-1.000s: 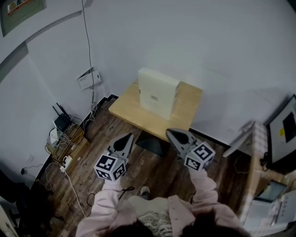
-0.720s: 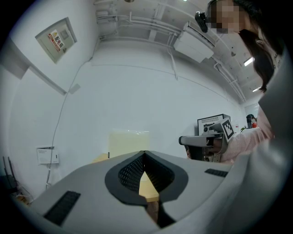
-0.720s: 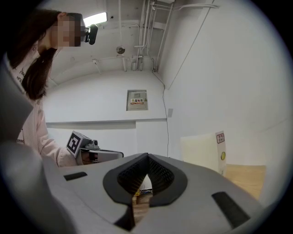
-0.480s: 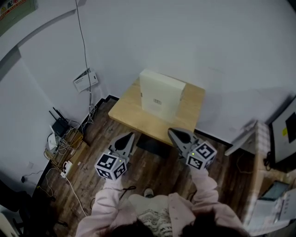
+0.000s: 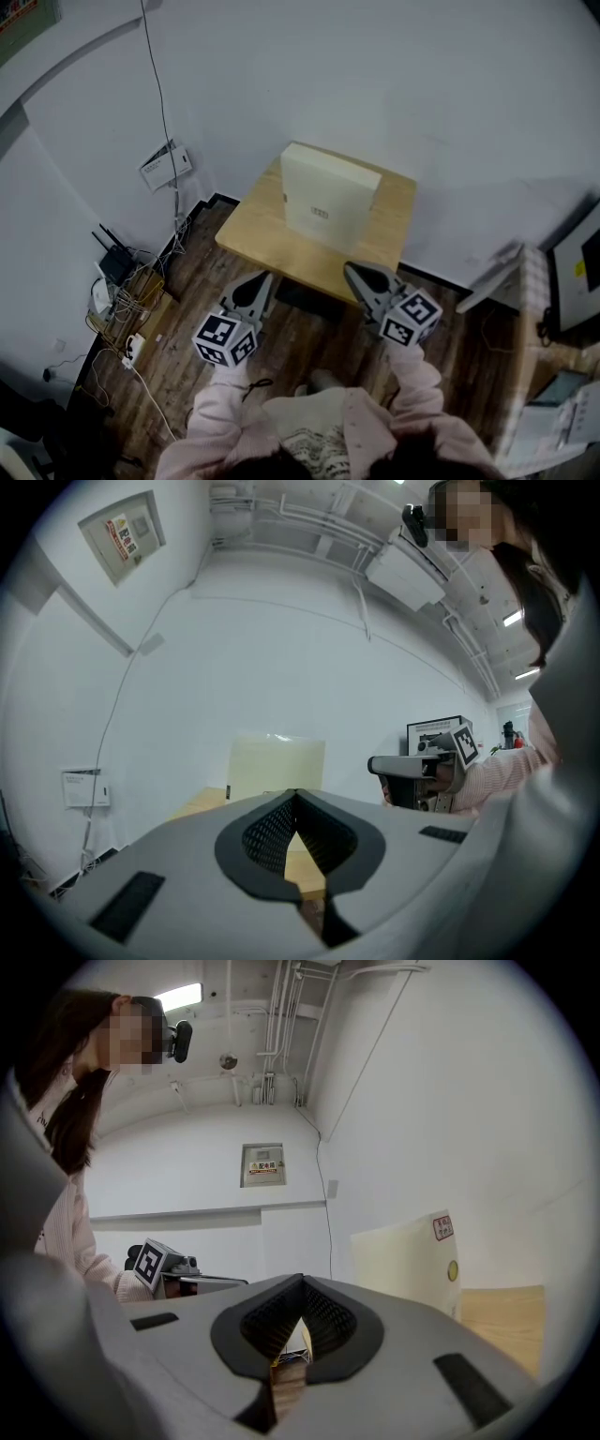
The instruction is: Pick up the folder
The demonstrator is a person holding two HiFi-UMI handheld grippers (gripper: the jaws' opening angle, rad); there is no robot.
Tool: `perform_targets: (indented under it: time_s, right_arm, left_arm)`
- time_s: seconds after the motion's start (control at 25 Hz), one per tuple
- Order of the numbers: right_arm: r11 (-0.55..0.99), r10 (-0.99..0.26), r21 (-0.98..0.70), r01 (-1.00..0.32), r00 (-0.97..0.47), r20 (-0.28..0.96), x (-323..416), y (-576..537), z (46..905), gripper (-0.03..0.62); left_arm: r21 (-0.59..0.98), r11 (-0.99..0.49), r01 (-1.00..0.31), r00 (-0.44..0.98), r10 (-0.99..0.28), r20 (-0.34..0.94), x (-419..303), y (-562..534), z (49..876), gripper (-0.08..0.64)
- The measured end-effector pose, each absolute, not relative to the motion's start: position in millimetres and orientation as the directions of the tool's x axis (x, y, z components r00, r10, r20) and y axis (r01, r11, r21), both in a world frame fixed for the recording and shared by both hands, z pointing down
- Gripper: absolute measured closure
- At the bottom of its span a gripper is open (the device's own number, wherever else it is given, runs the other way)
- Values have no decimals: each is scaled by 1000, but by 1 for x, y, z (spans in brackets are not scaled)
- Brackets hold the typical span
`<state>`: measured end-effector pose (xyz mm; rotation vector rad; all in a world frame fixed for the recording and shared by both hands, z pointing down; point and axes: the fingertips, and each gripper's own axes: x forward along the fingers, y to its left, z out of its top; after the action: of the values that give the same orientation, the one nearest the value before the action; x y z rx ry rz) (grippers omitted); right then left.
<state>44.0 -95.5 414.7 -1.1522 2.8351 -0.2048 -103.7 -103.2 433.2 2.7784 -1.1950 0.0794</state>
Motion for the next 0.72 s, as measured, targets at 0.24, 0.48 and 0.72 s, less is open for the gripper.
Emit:
perform_targets:
  time_s: [0.24,0.48,0.72]
  right_arm:
    - [697,-707,-177,-695,-707,-8,62,-127,425,606]
    - [703,-699,-175,-689,-716,10,76,-158,425,606]
    - [707,-690,-169,-687,-722,53,92,-178,431,606]
  left_arm:
    - [103,-677,-729,685,-721,106,-93,-137,441,566]
    - [109,-675,-730,684,-721,110,-79,-177,439,566]
    - [117,-669,-734,679,-725,112,-65,-203,438,566]
